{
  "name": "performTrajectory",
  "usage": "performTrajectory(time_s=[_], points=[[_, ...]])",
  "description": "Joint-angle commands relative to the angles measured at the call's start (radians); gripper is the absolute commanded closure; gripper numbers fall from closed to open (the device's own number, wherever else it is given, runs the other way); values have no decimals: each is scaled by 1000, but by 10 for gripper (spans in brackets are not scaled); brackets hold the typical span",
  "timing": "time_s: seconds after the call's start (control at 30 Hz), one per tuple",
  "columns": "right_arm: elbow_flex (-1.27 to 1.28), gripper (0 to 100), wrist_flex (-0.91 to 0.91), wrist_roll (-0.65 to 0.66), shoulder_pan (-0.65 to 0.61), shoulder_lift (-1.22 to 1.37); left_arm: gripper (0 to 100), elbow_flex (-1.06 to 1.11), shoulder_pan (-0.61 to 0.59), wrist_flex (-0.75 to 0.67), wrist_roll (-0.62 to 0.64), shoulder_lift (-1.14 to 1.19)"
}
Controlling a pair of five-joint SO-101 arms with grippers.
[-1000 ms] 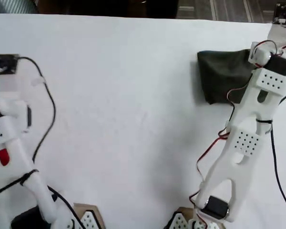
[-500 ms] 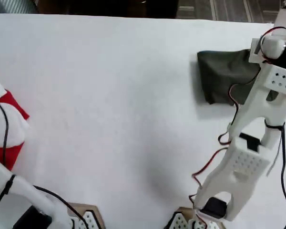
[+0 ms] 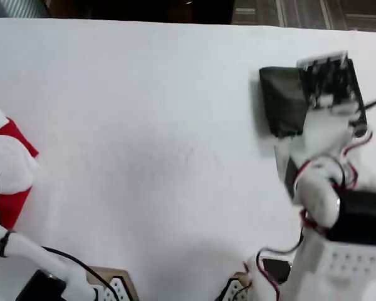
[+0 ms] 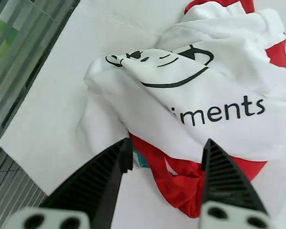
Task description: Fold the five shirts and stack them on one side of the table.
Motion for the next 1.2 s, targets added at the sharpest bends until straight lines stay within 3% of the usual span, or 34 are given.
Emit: performTrajectory(time_s=[0.0,0.33,0.47,0.53,0.63,0.7,0.97,1.17], points=[[186,977,24,58,-8,-133,749,47,-11,-137,-14,74],[399,978,24,100,-7,-249,750,-90,-8,-172,-11,482],[405,978,24,100,-7,-266,752,-173,12,-124,-11,606],[405,978,24,100,-7,-263,784,-222,28,-55,-11,641],[405,978,24,100,-8,-259,995,-298,61,80,5,661],[405,978,24,100,-8,-259,954,-340,95,160,52,661],[457,978,24,100,-8,-260,972,-602,324,506,178,660],[489,978,22,98,-8,-263,972,-762,537,632,224,658]])
